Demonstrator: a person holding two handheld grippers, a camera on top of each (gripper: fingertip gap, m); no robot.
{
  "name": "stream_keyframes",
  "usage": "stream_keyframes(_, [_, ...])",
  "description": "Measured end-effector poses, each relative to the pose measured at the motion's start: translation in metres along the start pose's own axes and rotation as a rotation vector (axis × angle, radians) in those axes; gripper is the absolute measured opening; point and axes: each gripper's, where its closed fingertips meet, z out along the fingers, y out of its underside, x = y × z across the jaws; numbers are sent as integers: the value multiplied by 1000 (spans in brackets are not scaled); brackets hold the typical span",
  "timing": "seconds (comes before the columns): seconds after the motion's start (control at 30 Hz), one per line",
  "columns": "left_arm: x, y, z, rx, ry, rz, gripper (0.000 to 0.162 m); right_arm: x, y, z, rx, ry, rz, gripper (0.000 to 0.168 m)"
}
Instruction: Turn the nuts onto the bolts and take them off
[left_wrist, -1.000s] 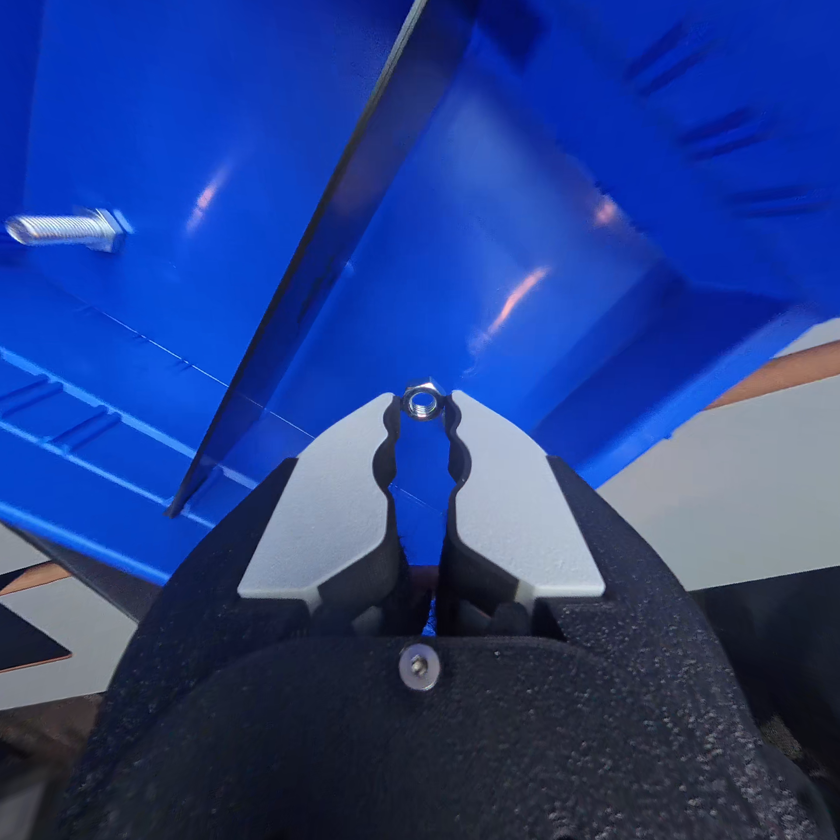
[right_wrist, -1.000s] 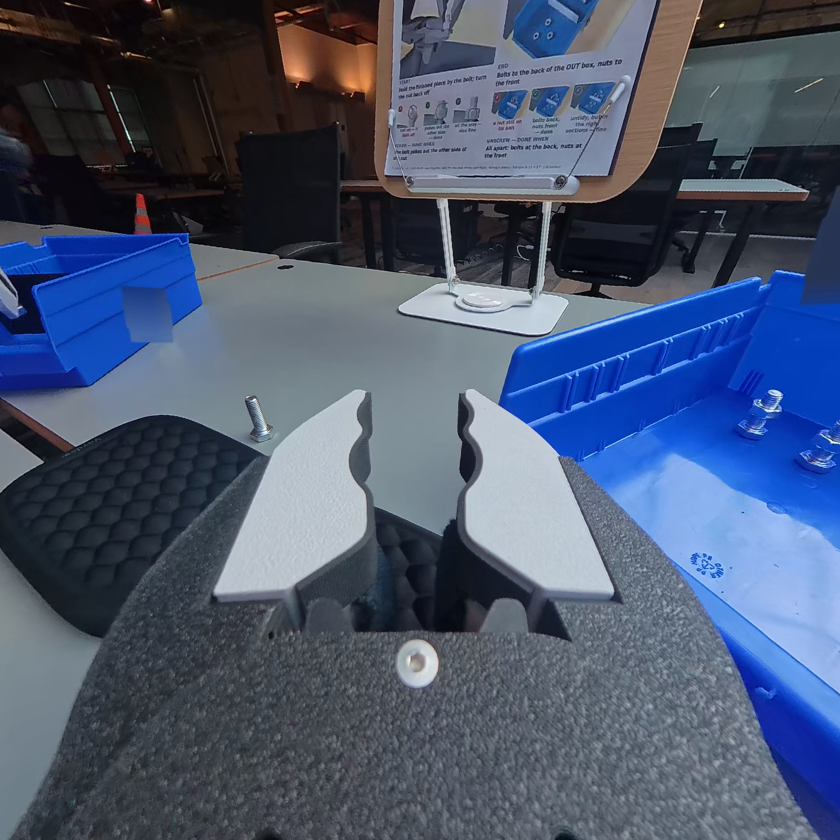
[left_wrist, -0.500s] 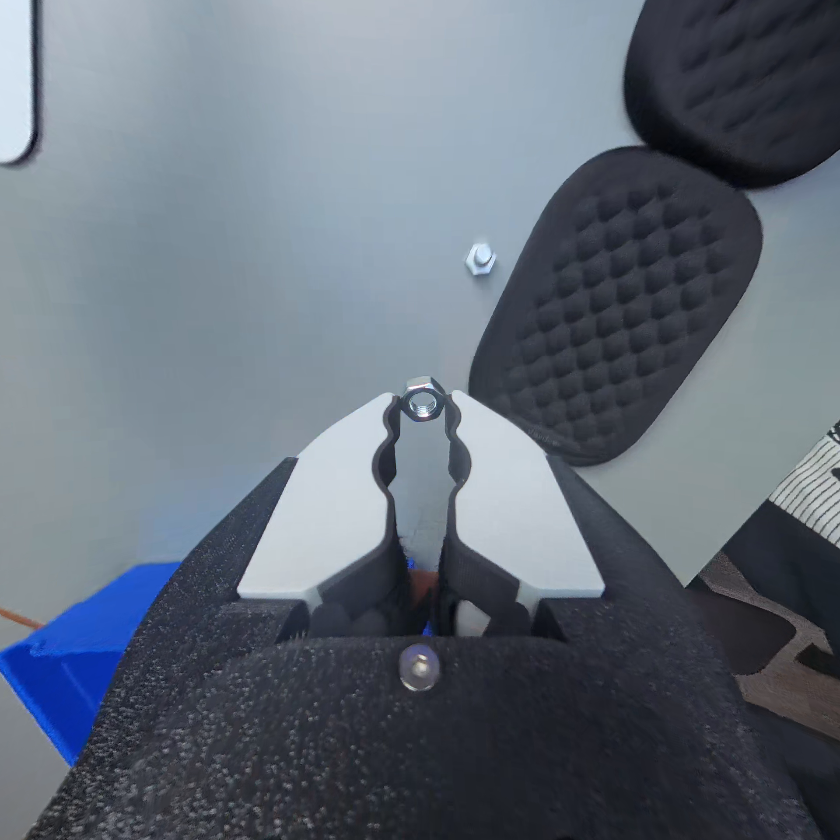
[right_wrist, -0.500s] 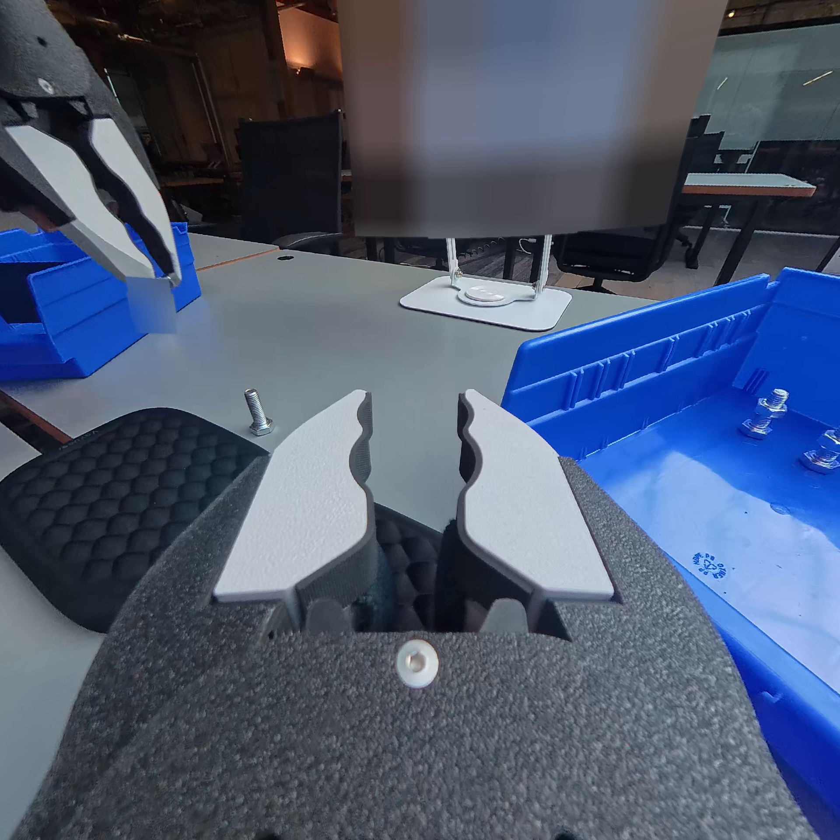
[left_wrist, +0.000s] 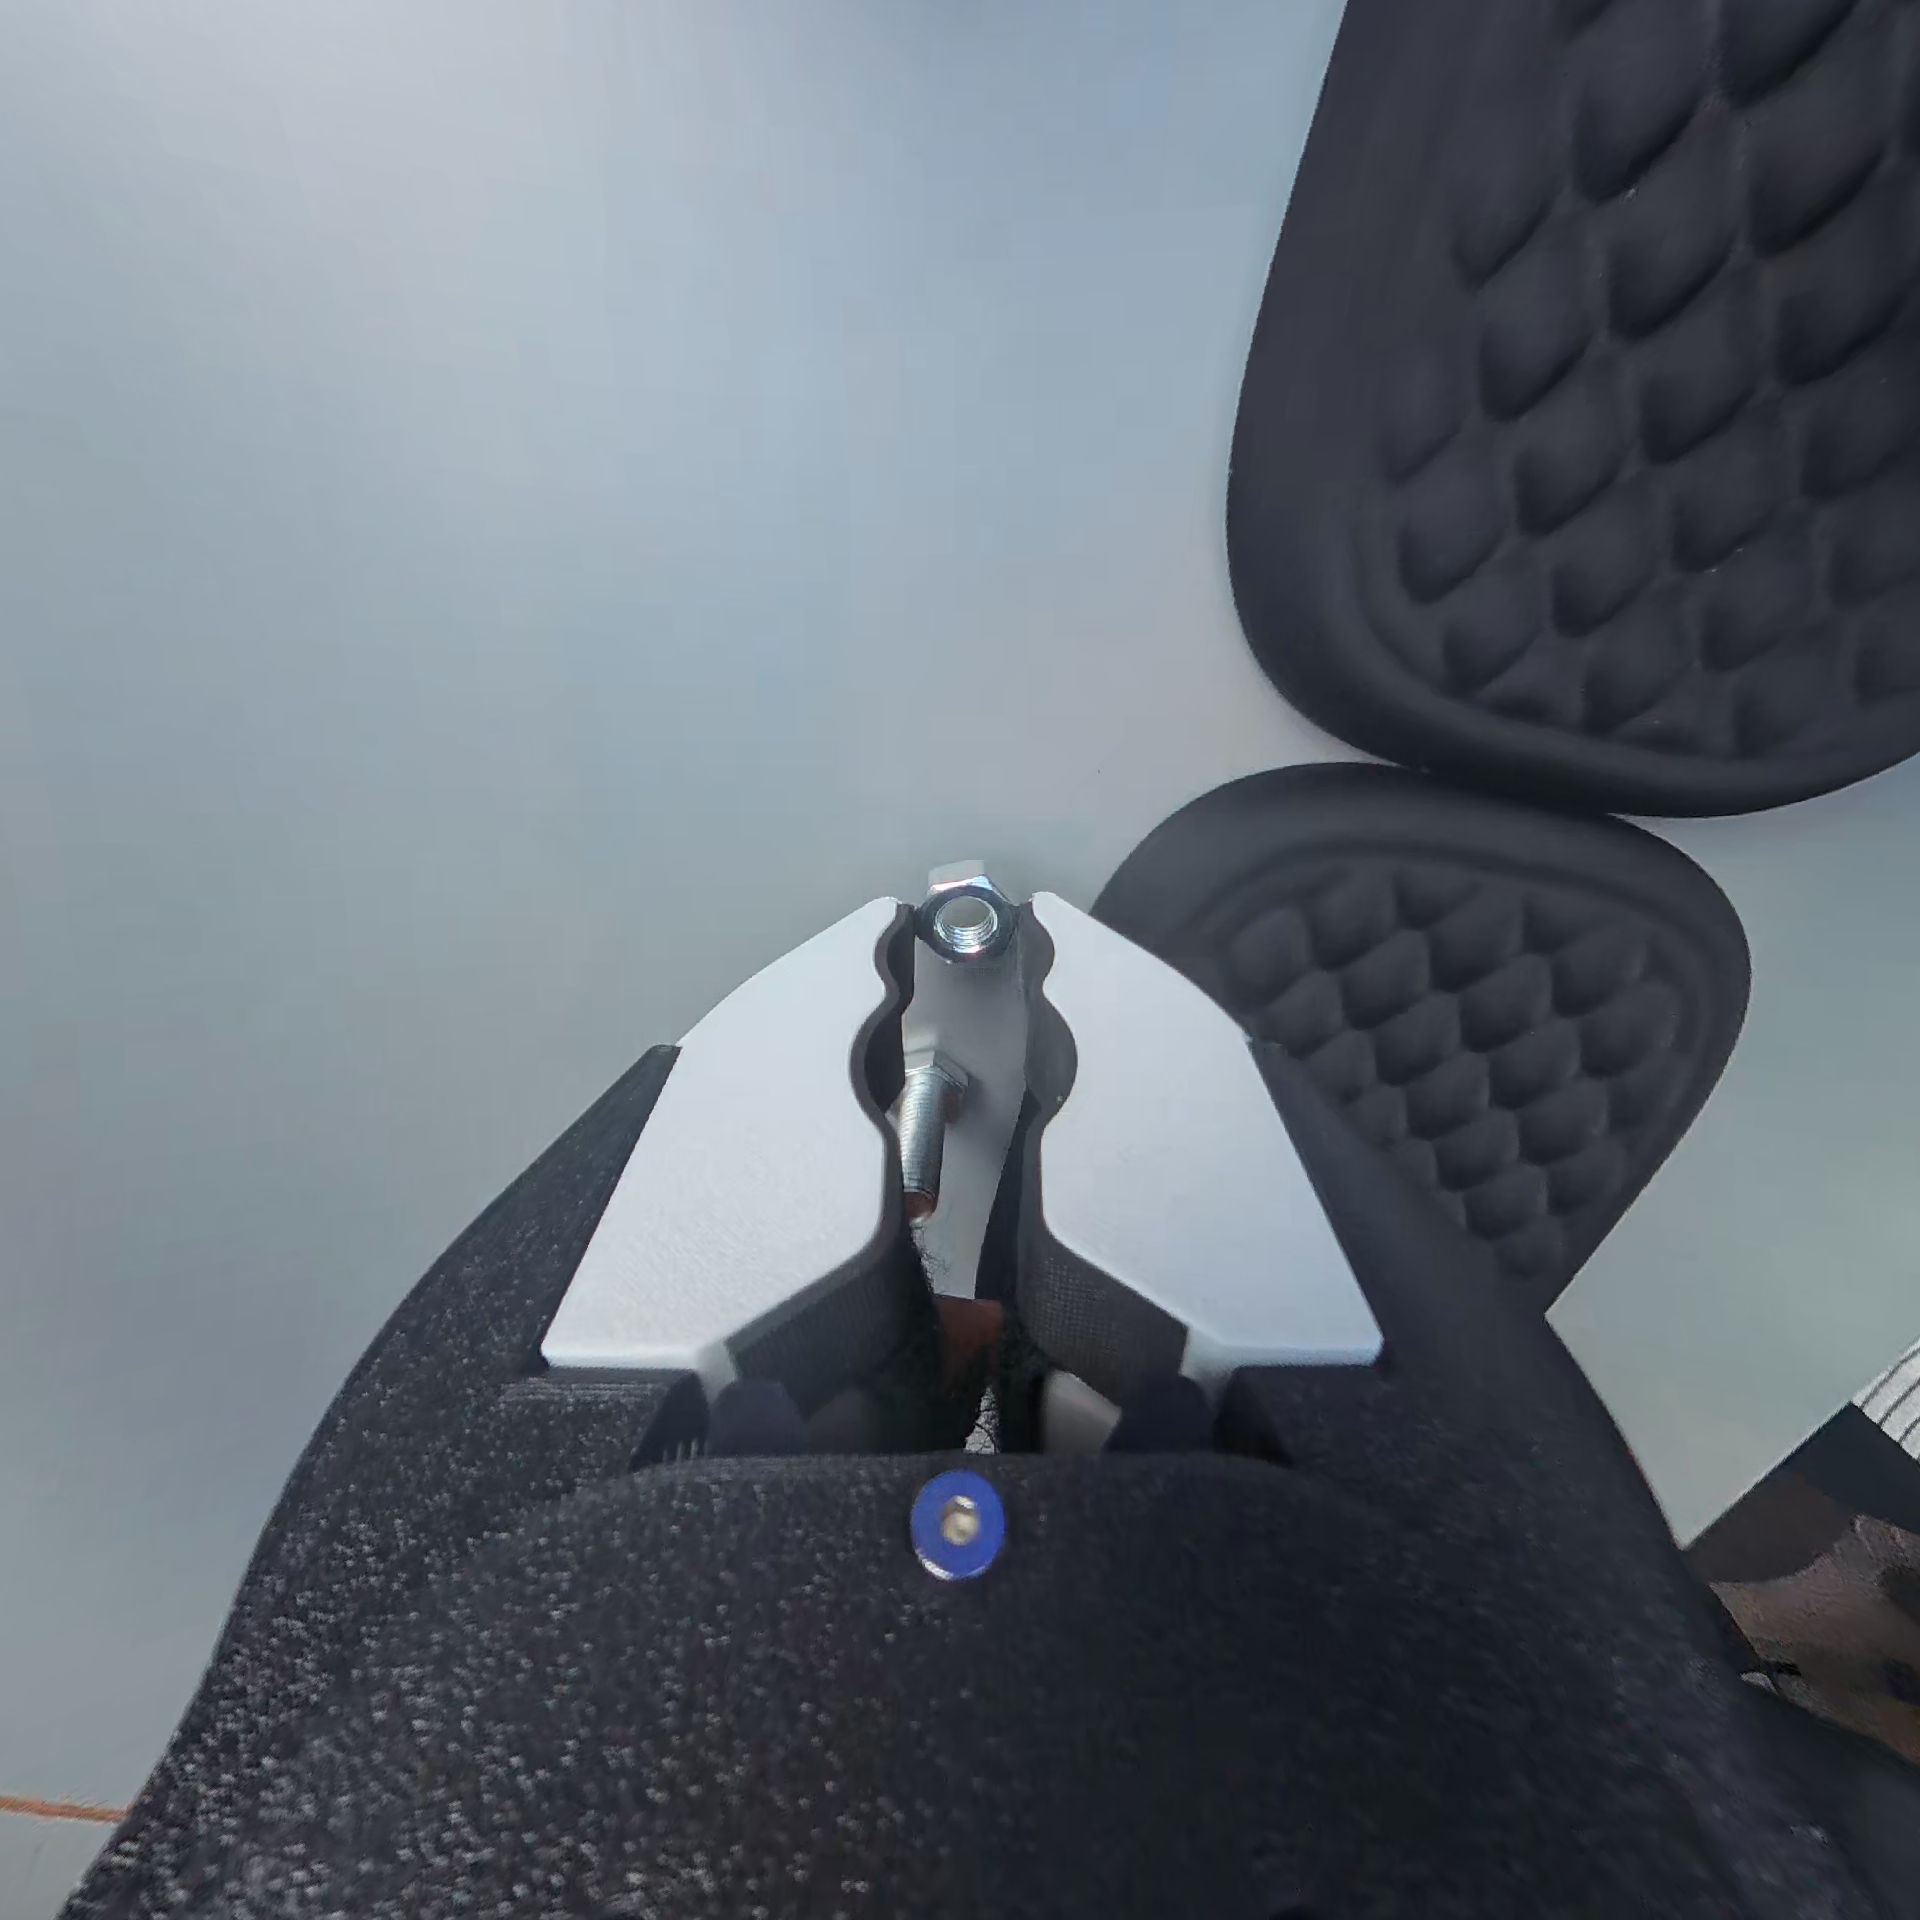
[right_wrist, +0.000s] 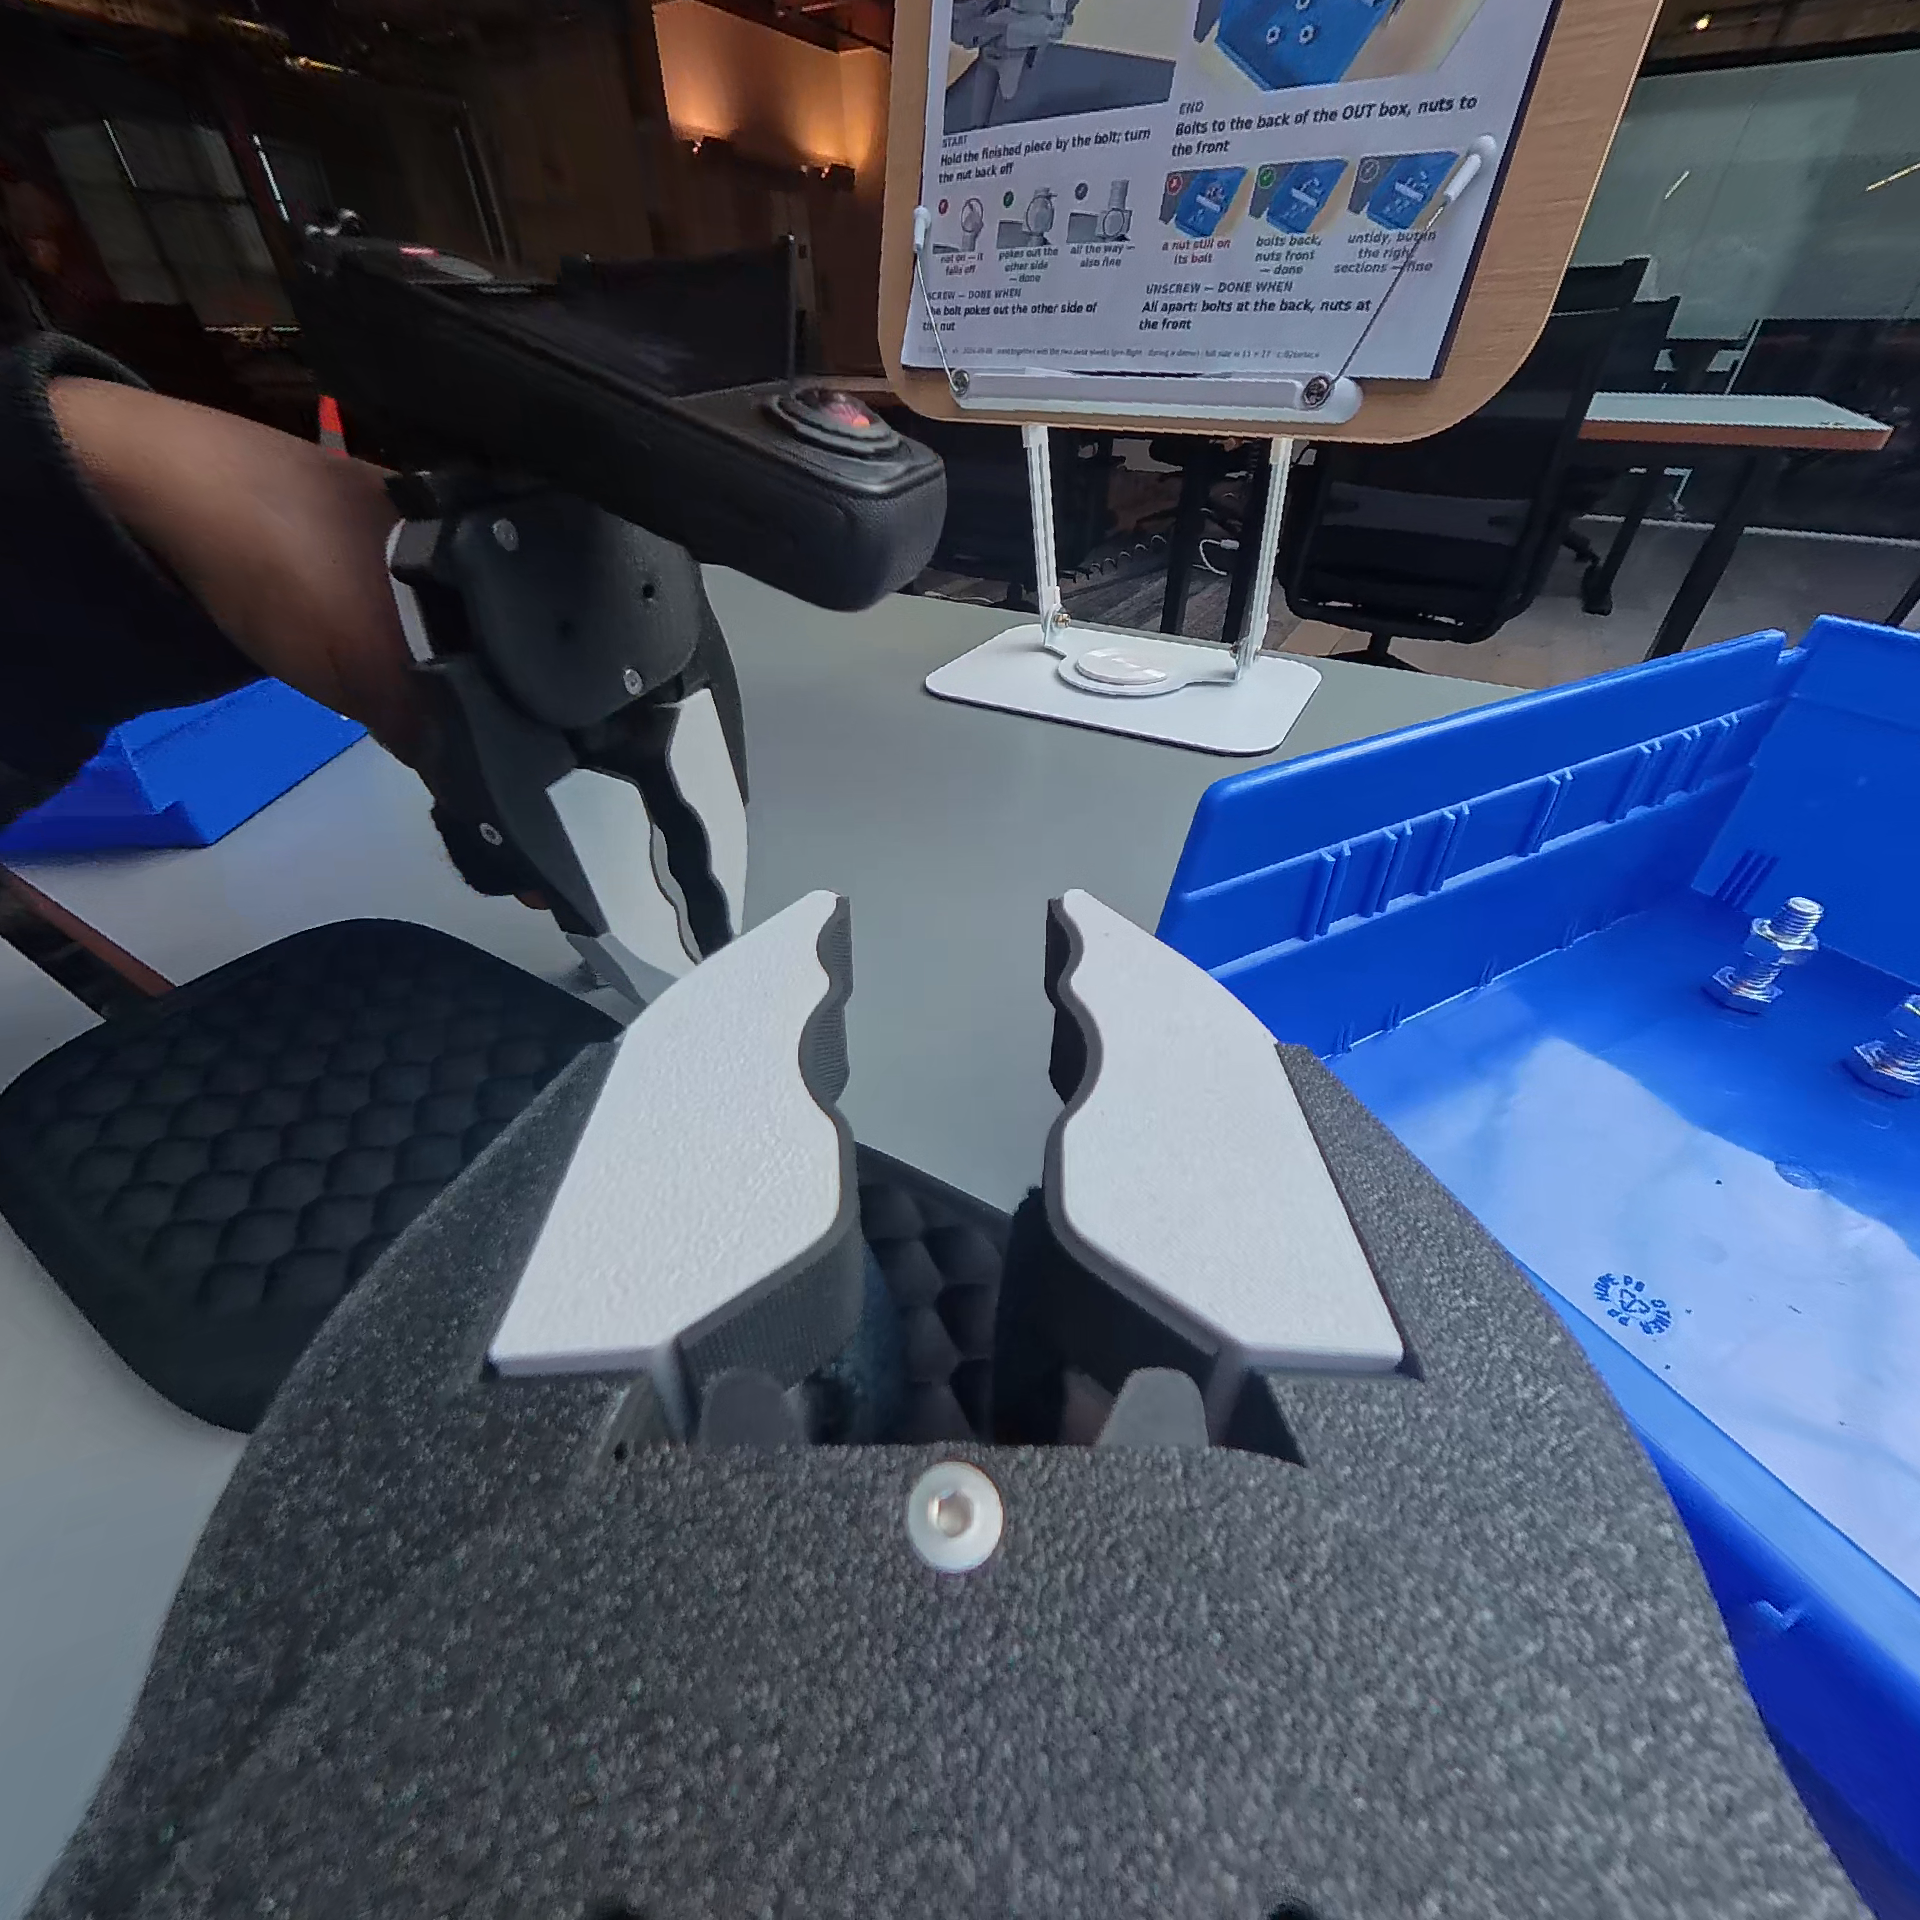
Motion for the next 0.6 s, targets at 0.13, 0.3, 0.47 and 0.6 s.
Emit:
stream_keyframes(0.13, [-1,0,9,-20,-1,-1,19,0,0,0,-4,-1,0,35])
stream_keyframes(0.3, [0,-1,10,-25,5,3,19,0,0,0,-3,0,-1,35])
stream_keyframes(0.47, [0,0,9,-27,-4,7,33,1,-1,0,4,2,6,35])
stream_keyframes(0.6, [-1,-9,-5,94,-18,-23,44,1,-1,0,6,-2,12,35])
